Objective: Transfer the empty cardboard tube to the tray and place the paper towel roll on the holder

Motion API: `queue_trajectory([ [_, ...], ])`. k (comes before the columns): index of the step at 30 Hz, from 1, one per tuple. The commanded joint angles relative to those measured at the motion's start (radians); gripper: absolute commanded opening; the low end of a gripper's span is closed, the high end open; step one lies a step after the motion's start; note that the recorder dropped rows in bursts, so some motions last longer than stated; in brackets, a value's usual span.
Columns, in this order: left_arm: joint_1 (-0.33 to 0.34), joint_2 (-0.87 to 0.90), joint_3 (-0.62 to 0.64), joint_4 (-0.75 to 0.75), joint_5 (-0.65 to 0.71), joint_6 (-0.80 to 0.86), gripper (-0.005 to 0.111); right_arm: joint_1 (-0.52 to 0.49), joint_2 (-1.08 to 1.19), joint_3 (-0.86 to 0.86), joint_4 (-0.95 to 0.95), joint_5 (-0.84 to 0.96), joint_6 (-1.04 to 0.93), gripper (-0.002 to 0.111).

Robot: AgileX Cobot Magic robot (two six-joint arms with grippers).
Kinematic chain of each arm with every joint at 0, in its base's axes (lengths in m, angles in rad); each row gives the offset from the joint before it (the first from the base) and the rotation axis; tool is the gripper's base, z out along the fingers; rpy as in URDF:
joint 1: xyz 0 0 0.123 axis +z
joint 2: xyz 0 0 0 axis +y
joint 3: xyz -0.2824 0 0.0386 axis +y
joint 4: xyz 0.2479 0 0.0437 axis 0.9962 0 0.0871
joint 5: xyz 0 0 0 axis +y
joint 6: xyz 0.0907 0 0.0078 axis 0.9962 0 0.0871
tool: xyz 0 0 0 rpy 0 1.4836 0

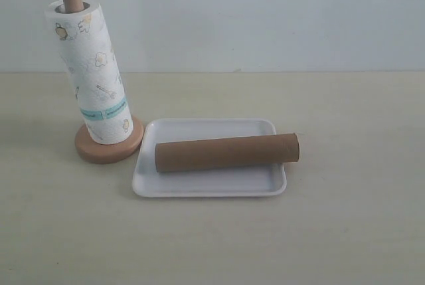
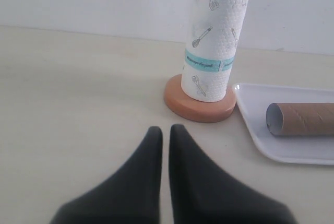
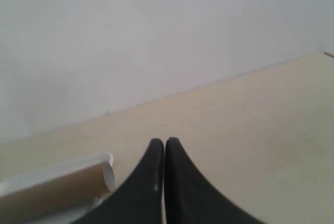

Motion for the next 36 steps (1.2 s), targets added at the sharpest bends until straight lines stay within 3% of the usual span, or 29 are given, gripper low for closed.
queue_trajectory([
  [1, 0.003, -0.003, 0.004, 0.001, 0.0, 0.005, 0.004, -0.006, -0.006, -0.001, 0.034, 0.189, -0.234, 0.0],
  [12, 0.003, -0.003, 0.004, 0.001, 0.0, 0.005, 0.004, -0.006, -0.006, -0.001, -0.051, 0.224, -0.261, 0.0],
  [36, 0.003, -0.003, 0.004, 0.001, 0.0, 0.005, 0.004, -0.006, -0.006, -0.001, -0.056, 0.214, -0.259, 0.0],
])
